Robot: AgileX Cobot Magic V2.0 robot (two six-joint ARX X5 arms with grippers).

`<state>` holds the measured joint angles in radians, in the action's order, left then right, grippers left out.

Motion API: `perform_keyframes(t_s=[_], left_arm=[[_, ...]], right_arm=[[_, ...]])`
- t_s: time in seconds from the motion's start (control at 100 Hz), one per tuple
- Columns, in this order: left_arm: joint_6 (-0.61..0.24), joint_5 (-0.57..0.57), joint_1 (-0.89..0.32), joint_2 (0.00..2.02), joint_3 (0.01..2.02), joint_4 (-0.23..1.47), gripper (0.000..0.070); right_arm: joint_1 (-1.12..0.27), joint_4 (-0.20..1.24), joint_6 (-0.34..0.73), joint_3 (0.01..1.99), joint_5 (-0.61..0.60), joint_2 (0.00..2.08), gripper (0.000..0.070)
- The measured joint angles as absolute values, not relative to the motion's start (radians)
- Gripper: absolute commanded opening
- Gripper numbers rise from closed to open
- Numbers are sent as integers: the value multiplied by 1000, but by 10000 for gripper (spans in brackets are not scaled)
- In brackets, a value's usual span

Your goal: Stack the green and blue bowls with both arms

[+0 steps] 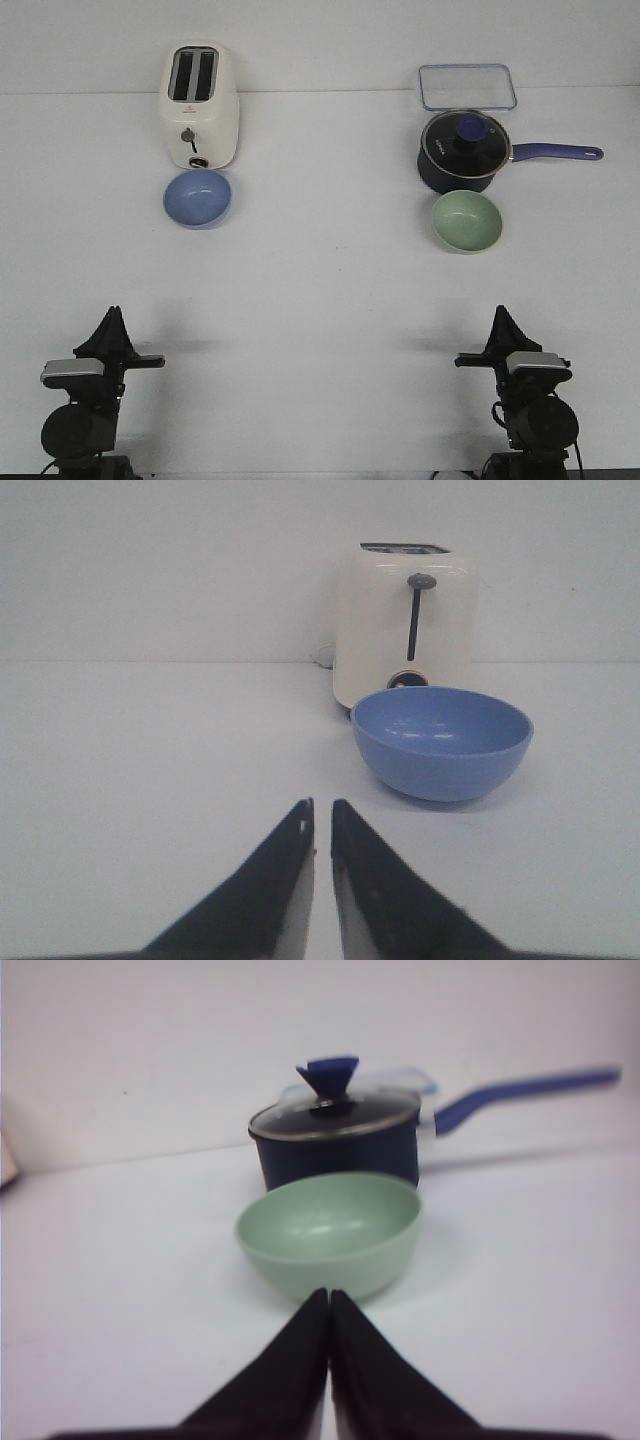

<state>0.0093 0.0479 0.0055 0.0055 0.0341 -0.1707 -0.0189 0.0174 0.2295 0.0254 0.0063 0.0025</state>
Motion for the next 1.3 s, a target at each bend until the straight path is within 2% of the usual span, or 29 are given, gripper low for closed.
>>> perform_keyframes(t_s=[0.18, 0.36, 0.42, 0.54, 0.57, 0.61, 0.87, 1.11, 1.15, 1.19, 1.24, 1.3], left_arm=[[9, 48, 6, 6, 34, -171, 15], [9, 48, 6, 6, 34, -171, 15], [9, 48, 6, 6, 34, -171, 15], [9, 48, 6, 6, 34, -171, 15], [9, 48, 6, 6, 34, -171, 15], [9, 48, 6, 6, 34, -171, 15], [9, 48, 6, 6, 34, -171, 15], [9, 48, 6, 6, 34, -171, 15], [9, 48, 6, 6, 34, -171, 15], [9, 48, 6, 6, 34, -171, 15], [9, 48, 6, 6, 34, -171, 15], [9, 48, 6, 6, 34, -171, 15]], right_arm=[[-16, 154, 332, 170, 21, 106, 0], [12, 294, 356, 409, 22, 389, 14], [25, 348, 345, 499, 10, 508, 106], [47, 438, 304, 687, -8, 758, 422], [50, 451, 292, 731, -8, 820, 470], [56, 462, 281, 786, -9, 903, 499], [106, 467, 212, 1066, -43, 1331, 499], [132, 467, 196, 1205, -54, 1610, 481], [132, 467, 194, 1216, -54, 1641, 445], [133, 467, 193, 1221, -57, 1666, 380], [135, 468, 191, 1224, -67, 1694, 270], [138, 468, 190, 1226, -80, 1718, 102]])
